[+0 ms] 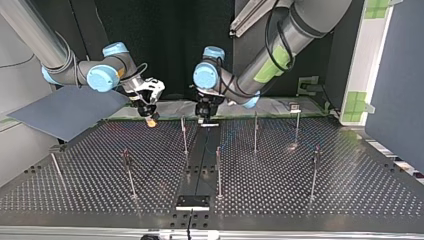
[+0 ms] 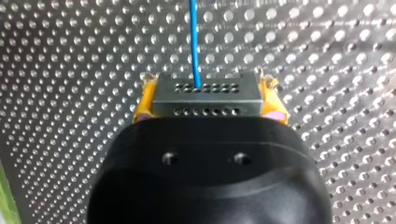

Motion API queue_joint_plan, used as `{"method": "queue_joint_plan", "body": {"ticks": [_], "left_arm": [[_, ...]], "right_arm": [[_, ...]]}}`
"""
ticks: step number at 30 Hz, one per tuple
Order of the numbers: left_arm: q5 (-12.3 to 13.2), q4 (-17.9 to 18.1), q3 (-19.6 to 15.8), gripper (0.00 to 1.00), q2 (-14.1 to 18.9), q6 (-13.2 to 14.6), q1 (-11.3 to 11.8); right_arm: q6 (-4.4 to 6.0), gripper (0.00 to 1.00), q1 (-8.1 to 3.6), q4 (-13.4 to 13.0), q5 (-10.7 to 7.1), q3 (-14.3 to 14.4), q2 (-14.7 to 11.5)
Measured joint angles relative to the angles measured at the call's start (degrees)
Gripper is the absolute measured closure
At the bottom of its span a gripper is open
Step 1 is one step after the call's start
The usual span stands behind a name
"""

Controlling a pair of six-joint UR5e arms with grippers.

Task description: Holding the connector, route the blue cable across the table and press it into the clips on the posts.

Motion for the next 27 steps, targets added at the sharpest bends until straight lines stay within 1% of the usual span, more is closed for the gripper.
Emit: {"method": "queue_joint_plan", "body": {"ticks": [6,10,12,15,18,21,27], "left_arm": [[-2.67,-0.26,-2.95,1.00,2.84,1.48,-1.50],[-3.54,0.36,-4.94,1.00,3.55,1.83,-2.69],[-3.62,0.95,-5.95,1.00,3.64,1.88,-3.24],[-2.94,2.15,-6.90,1.00,3.65,1.61,-3.57],[-1.73,3.55,-7.14,1.00,3.59,1.36,-3.29],[-0.33,4.90,-6.83,1.00,3.58,1.27,-2.70],[2.27,5.55,-5.66,1.00,3.22,0.86,-1.44]], "right_arm": [[-0.06,1.00,0.11,0.58,-0.62,0.00,-0.63],[0.24,1.00,0.33,0.91,-0.66,0.01,-1.20],[0.61,1.00,0.34,0.99,-0.67,0.06,-1.29],[1.08,1.00,0.34,1.04,-0.67,0.15,-1.22],[1.37,1.00,0.21,1.05,-0.62,0.15,-0.86],[1.50,1.00,0.07,1.05,-0.52,0.14,-0.59],[1.76,1.00,-0.46,0.80,0.23,0.13,-0.02]]}}
